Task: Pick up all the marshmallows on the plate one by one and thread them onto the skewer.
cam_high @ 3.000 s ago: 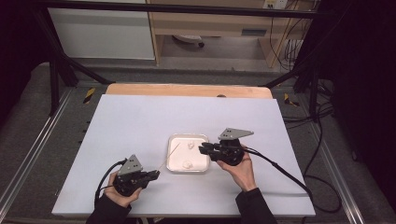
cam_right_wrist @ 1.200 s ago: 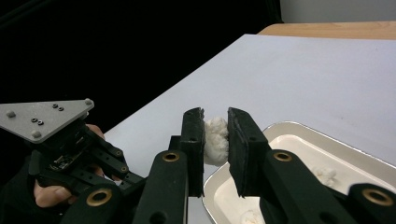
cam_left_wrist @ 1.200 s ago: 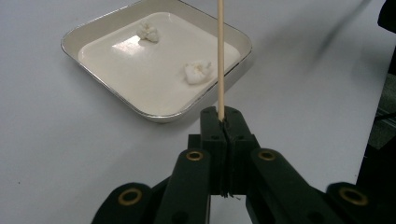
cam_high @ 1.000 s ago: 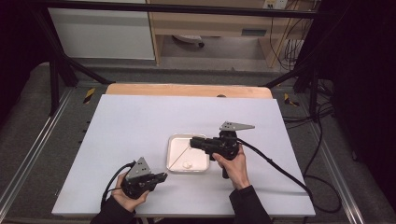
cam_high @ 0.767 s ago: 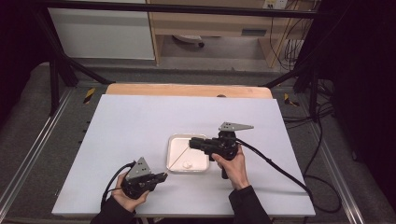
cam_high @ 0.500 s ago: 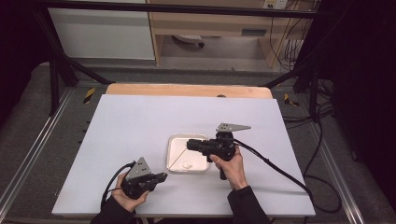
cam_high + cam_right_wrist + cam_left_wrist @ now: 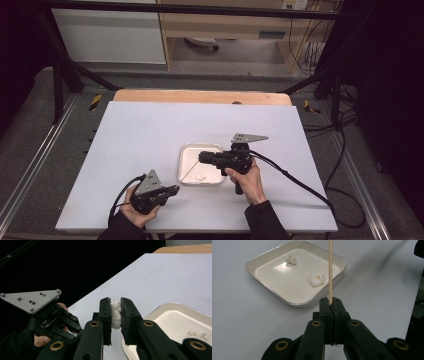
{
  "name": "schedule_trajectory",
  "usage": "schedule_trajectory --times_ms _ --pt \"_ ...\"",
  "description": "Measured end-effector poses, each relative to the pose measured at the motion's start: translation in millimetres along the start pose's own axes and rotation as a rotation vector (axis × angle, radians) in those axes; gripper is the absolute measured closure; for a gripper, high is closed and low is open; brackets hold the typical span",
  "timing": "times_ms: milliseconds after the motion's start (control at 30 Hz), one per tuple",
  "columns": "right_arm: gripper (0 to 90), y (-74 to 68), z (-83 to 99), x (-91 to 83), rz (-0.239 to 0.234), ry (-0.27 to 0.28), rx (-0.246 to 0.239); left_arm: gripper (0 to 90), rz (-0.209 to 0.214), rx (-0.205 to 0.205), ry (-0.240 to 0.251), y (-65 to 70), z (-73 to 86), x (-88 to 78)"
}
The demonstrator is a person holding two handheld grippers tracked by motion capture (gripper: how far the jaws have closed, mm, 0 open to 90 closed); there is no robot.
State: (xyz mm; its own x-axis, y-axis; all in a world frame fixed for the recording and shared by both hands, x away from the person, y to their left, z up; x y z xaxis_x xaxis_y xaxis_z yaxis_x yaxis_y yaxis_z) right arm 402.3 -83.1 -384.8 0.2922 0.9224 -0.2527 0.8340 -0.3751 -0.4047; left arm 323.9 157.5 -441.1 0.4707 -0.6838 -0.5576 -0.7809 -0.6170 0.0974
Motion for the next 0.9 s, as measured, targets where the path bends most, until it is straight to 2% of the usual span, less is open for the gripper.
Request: schedule_trajectory --times_ms 67,300,400,900 --pt "80.3 -0.9 -0.2 -0.2 -0.008 0.004 0.004 88.5 0.003 -0.001 0.01 0.9 -0.1 -0.5" --pt "80.9 -2.3 1.8 0.7 -0.023 -0.003 0.001 88.6 0.009 -0.008 -0.014 1.9 -0.1 1.5" --pt "80.9 -2.7 2.6 1.4 -0.032 -0.002 0.004 88.7 0.012 -0.007 -0.009 2.7 -0.4 0.6" --pt "81.0 -5.8 5.3 1.9 -0.055 -0.015 0.006 88.8 -0.006 0.011 -0.013 4.7 -0.7 1.6"
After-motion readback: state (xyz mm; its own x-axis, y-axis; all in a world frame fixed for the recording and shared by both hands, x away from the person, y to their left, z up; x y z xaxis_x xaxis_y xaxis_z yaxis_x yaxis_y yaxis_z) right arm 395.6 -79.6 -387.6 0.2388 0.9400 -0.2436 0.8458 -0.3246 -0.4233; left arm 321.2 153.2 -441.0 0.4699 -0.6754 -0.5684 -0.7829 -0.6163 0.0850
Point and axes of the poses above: each handheld gripper's, and its own axes: x roughly forward along the jaws, z roughly out of its underside, y roughly to its right, the point moved 3 cm from there along x, roughly forward along the jaws, and after that the axes turned 4 degrees about -x, right-handed, at the moved point
